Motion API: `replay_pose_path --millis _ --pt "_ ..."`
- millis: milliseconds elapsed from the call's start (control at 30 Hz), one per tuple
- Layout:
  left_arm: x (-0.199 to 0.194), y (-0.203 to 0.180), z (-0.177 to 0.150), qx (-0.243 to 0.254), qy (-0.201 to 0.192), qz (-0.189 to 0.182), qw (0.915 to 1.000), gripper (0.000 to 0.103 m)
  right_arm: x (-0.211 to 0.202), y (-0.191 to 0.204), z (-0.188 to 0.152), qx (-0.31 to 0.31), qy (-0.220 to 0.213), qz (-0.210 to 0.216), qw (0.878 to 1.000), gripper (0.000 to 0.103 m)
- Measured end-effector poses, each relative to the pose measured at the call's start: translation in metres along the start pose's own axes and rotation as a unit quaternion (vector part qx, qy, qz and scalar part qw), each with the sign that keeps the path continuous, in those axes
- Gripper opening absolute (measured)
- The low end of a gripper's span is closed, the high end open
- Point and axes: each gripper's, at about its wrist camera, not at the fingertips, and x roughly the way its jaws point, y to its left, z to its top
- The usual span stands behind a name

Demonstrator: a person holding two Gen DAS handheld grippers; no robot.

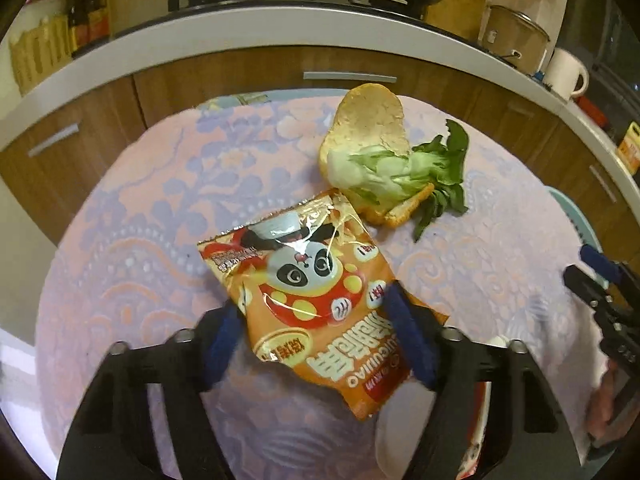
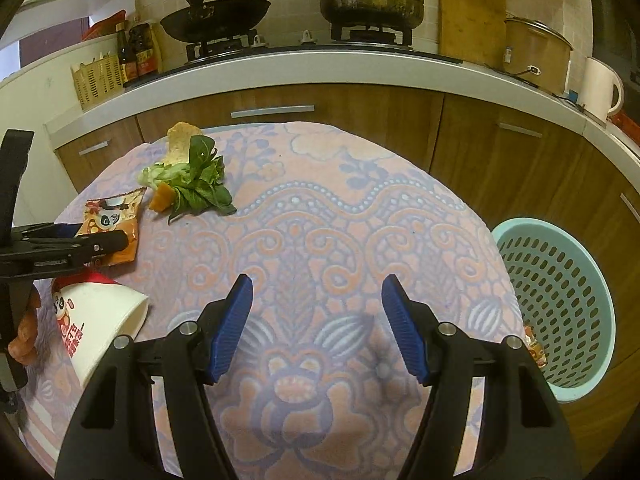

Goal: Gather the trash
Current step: 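Grasp the panda-print snack wrapper with the left tool while the right tool pulls lettuce off the bun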

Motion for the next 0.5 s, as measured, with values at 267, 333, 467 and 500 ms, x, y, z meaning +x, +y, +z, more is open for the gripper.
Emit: replay_pose_path --millis 267,333,467,500 --pt "-0.008 0.007 -0.007 -0.030 -0.029 -0.045 0.9981 0.019 -0.004 -0.001 0.005 0.008 -0.004 0.012 1.000 0.063" --pt "-0.011 0.012 -0.008 -0.037 -0.046 -0.046 0.9972 0.018 0.000 0.005 0.014 0.011 0.014 0.041 0.999 0.063" --pt "-0.014 0.025 -0.010 -0.059 -0.070 -0.043 0.9948 0.018 -0.004 0.032 0.045 -0.012 0.012 0.075 0.997 0.063" --pt "-0.018 0.029 -0.011 -0.068 -0.081 -0.052 0.9931 0.018 -0.001 0.043 0.054 -0.023 0.014 0.083 0.996 0.063"
